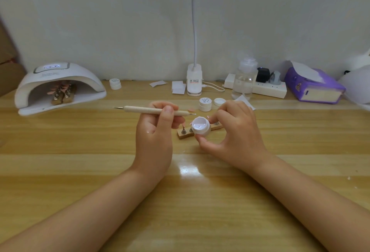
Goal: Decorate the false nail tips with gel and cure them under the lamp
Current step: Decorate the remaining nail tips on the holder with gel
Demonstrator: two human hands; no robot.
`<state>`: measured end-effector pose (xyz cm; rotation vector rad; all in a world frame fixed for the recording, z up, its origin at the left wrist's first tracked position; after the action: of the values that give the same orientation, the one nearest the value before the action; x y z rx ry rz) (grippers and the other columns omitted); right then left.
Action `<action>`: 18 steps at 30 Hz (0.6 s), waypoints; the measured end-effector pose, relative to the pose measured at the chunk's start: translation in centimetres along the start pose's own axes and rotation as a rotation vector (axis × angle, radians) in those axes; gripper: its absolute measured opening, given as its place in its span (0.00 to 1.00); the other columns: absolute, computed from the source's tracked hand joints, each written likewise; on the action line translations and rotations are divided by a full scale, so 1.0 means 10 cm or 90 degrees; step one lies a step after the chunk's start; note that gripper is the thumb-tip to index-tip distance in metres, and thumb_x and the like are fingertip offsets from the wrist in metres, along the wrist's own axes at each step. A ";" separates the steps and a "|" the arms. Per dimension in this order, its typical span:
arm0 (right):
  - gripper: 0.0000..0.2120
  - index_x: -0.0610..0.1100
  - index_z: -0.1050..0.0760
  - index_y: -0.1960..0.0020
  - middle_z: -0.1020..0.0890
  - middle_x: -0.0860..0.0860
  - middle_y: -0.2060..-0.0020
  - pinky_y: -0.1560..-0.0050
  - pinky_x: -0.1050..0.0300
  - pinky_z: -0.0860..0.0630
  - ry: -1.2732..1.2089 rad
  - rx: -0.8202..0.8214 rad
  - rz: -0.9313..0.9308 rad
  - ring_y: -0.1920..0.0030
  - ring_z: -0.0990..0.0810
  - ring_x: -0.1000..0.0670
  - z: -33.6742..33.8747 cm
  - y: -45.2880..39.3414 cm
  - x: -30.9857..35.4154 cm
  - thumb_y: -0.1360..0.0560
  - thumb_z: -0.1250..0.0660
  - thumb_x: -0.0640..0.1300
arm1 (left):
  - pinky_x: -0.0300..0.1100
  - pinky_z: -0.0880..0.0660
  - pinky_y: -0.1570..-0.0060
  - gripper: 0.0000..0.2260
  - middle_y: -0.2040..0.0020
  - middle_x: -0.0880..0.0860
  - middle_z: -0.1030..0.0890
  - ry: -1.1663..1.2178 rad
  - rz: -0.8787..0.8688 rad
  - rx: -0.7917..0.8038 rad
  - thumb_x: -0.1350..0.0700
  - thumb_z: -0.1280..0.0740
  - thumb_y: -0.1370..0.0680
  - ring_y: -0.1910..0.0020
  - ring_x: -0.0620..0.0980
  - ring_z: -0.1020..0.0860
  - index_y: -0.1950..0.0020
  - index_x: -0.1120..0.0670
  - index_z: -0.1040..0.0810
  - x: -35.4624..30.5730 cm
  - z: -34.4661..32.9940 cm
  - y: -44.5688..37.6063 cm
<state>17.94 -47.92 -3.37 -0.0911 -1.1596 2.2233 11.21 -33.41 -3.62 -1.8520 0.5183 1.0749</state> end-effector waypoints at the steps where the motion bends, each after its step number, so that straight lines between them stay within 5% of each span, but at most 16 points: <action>1: 0.16 0.41 0.23 0.63 0.25 0.48 0.64 0.56 0.46 0.30 -0.002 0.001 -0.004 0.58 0.27 0.45 0.00 0.00 0.00 0.38 0.25 0.52 | 0.33 0.26 0.61 0.05 0.67 0.45 0.18 0.013 0.007 0.000 0.56 0.40 0.24 0.65 0.41 0.22 0.56 0.56 0.26 0.01 0.00 0.00; 18: 0.16 0.41 0.22 0.62 0.25 0.49 0.63 0.54 0.46 0.30 -0.057 0.008 -0.028 0.57 0.27 0.46 0.00 0.00 0.00 0.36 0.24 0.53 | 0.36 0.26 0.64 0.05 0.69 0.51 0.19 0.075 0.088 -0.013 0.57 0.39 0.29 0.67 0.46 0.23 0.59 0.57 0.25 0.17 0.04 -0.04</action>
<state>17.92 -47.98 -3.39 0.0384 -1.1834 2.2153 12.18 -32.73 -4.97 -1.9291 0.7156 1.0686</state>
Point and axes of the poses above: each hand's wrist, its own y-axis away from the middle knuckle, its own z-axis out of the back of the hand, x = y × z, the point moved 4 cm from there along -y, towards the middle knuckle
